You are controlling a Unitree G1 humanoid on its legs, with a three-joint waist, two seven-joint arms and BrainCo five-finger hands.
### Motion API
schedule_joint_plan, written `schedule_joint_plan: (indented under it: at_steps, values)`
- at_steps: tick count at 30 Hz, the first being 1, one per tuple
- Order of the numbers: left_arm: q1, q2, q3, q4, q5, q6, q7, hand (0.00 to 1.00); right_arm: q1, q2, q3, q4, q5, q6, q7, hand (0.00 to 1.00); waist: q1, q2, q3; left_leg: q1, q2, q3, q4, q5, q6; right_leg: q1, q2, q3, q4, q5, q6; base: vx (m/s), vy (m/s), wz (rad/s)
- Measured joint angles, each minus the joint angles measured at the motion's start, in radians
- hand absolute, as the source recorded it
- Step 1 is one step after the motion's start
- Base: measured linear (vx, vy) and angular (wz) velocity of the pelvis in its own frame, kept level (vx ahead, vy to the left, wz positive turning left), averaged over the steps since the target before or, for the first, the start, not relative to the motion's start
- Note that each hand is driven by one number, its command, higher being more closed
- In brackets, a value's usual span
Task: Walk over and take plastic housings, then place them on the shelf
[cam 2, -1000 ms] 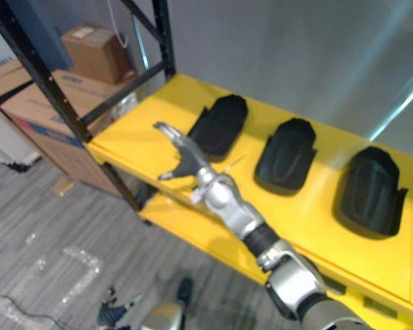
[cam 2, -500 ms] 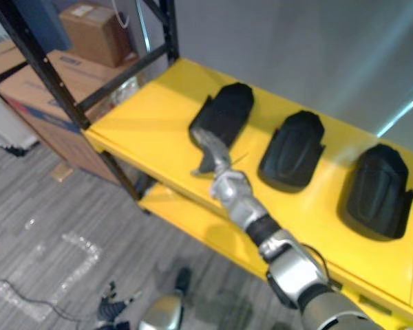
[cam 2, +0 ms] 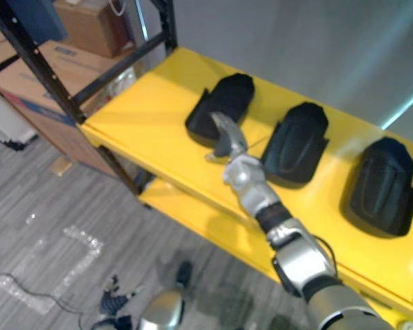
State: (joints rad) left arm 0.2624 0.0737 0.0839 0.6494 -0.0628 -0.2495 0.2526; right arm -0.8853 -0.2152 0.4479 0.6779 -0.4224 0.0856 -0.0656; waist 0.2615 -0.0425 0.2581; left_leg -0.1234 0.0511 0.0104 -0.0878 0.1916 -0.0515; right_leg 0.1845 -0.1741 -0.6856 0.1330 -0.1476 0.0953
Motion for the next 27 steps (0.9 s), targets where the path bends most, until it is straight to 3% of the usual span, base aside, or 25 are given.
schedule_joint_plan:
  at_steps: [5,16,23,25,27]
  values:
    - [-0.002,0.0,0.0,-0.001,0.0,0.014,0.001,0.0,-0.022,-0.014,0.046,-0.014,0.016,0.011,0.137,0.0,-0.001,0.0,0.0,0.005,0.007,0.004,0.0,-0.002,0.002,0.0,0.002,0.005,0.005,0.0,0.0,-0.04,-0.006,-0.04]
    - [-0.005,0.011,0.002,-0.001,0.001,0.041,0.003,0.0,-0.027,-0.035,0.07,-0.097,0.016,0.03,0.242,0.0,-0.003,-0.029,0.001,0.017,0.016,0.035,0.0,-0.004,0.006,-0.01,0.0,0.034,0.01,0.001,0.002,-0.03,-0.002,-0.08]
    - [-0.006,0.029,0.001,0.0,0.001,0.042,0.007,0.0,-0.024,-0.039,0.084,-0.159,0.006,0.05,0.26,0.0,-0.004,-0.049,-0.001,0.019,0.016,0.044,0.0,-0.005,0.006,-0.013,-0.002,0.045,0.009,0.002,0.003,-0.01,-0.005,-0.01]
    - [-0.005,0.03,0.001,0.0,0.001,0.042,0.007,0.0,-0.022,-0.039,0.084,-0.159,0.007,0.047,0.238,0.0,-0.004,-0.049,-0.002,0.02,0.016,0.044,0.0,-0.005,0.007,-0.013,-0.002,0.046,0.009,0.002,0.003,-0.02,-0.004,0.0]
    - [-0.004,0.03,0.0,0.0,0.001,0.042,0.007,0.0,-0.019,-0.039,0.084,-0.159,0.012,0.026,0.169,0.0,-0.004,-0.05,-0.002,0.021,0.017,0.044,0.0,-0.005,0.007,-0.013,-0.001,0.048,0.01,0.002,0.004,-0.04,-0.01,-0.01]
